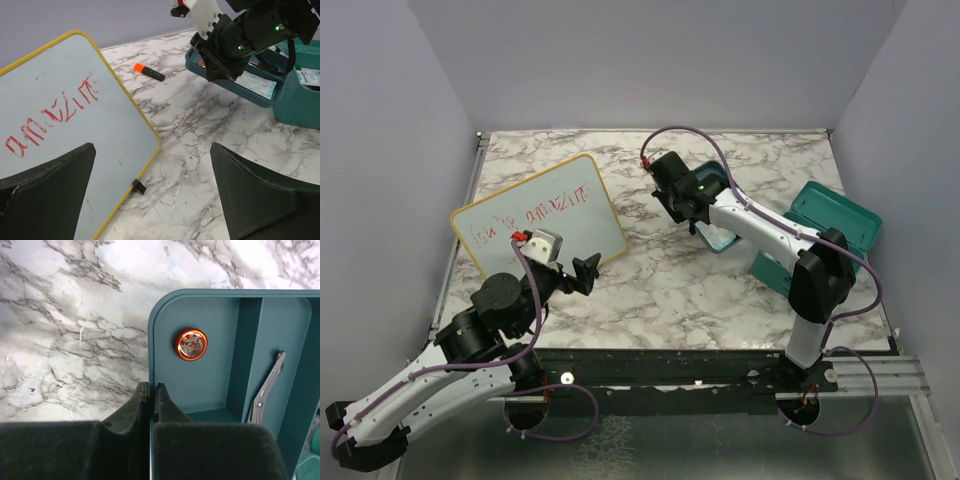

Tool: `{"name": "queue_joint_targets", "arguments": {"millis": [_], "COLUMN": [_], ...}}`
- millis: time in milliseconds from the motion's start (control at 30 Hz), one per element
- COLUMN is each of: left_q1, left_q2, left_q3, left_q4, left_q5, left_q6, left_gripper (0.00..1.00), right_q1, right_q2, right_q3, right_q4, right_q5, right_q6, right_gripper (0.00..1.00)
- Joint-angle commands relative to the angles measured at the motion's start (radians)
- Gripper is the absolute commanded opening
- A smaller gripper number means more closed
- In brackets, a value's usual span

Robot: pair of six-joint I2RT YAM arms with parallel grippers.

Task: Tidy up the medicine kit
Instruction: Place the medicine box compartment inside the medicine box.

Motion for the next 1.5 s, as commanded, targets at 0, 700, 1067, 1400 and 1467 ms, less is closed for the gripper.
{"name": "queue_joint_targets", "arguments": {"millis": [0, 700, 1067, 1400, 1467], "left_q1": [0.000, 0.000, 0.000, 0.000, 0.000], "left_q2": [-0.014, -0.020, -0.012, -0.011, -0.014], "left_q3": [-0.007, -0.006, -0.007, -0.007, -0.007], "left_q4": [0.013, 0.015, 0.018, 0.019, 0.019], "left_q5": [-0.014, 0.007, 0.021, 0.025, 0.021], "left_q6": [-0.004, -0.005, -0.009, -0.012, -0.012], "left_gripper": [0.99, 0.99, 0.99, 0.99, 0.99], "right_q1": [-0.003, -0.005, -0.007, -0.106, -0.139], "right_q2": [-0.026, -0.254, -0.554, -0.670, -0.698], "right_q3": [0.084, -0.053, -0.323, -0.408, -0.433], "right_q4": [-0.031, -0.334, -0.266, -0.301, -0.291], "right_q5": [-0.007, -0.109, -0.109, -0.142, -0.163], "right_q6": [-0.080, -0.142, -0.298, -0.382, -0.411], "right_gripper": [0.01, 0.01, 0.01, 0.01, 0.01]}}
